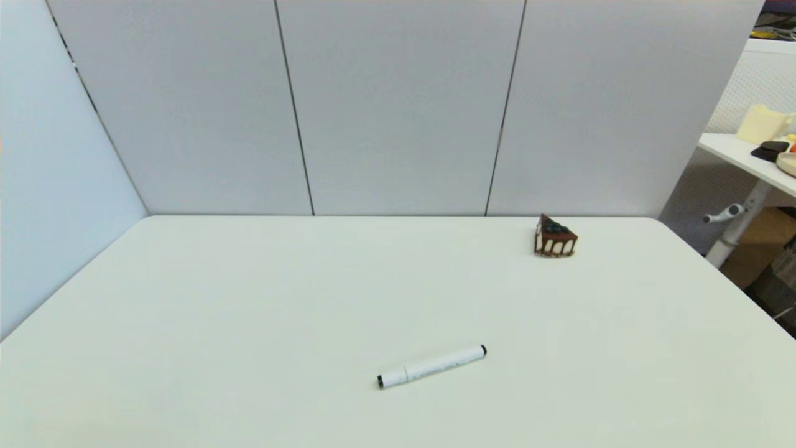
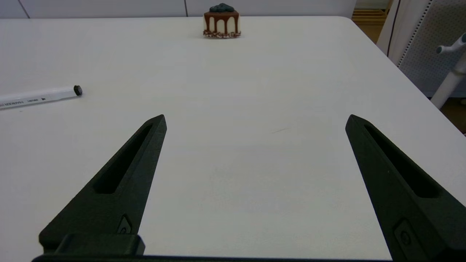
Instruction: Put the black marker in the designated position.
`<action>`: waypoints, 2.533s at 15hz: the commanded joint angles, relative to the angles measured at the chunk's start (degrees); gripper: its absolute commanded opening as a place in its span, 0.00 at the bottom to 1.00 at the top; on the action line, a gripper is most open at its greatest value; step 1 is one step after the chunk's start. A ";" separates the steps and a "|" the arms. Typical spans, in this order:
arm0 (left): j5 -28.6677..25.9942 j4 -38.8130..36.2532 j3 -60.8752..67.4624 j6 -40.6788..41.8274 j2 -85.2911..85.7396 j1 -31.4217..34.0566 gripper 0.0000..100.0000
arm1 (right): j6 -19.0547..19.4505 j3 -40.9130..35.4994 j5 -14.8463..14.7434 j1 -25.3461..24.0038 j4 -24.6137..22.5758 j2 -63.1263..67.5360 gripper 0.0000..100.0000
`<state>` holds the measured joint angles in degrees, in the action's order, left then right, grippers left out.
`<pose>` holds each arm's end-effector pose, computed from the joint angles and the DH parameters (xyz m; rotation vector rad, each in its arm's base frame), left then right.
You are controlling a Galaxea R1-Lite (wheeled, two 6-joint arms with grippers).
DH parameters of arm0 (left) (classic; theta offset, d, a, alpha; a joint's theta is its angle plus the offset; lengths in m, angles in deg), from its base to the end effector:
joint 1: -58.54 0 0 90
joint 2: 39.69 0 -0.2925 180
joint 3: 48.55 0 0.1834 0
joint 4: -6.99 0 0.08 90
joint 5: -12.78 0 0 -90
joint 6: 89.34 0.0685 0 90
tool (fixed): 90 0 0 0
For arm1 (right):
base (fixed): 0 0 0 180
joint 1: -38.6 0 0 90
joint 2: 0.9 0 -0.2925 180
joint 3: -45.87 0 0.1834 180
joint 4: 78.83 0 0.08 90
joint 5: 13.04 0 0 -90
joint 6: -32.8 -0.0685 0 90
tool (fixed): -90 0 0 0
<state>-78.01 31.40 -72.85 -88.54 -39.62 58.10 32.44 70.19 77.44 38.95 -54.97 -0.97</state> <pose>0.0230 -0.0011 0.0752 0.0140 0.0005 -0.0215 0.0230 0.0004 0.0768 0.0062 -0.0092 0.0023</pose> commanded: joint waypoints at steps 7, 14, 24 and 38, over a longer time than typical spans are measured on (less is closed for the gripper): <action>0.00 -0.02 0.00 0.00 0.01 0.00 1.00 | 0.71 0.33 -0.05 0.00 0.88 0.34 1.00; 0.00 0.07 0.00 0.00 0.01 0.00 1.00 | 2.90 25.99 16.48 -3.52 18.02 19.23 1.00; 0.00 -0.02 0.00 0.00 0.01 0.00 1.00 | 4.66 47.35 24.91 -25.14 19.34 65.99 1.00; 0.00 0.07 0.00 0.00 0.01 0.00 1.00 | 28.13 60.00 33.17 -29.71 16.96 95.26 1.00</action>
<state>-77.99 31.40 -72.85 -88.57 -39.62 58.10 58.40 129.40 106.47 9.55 -37.07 91.69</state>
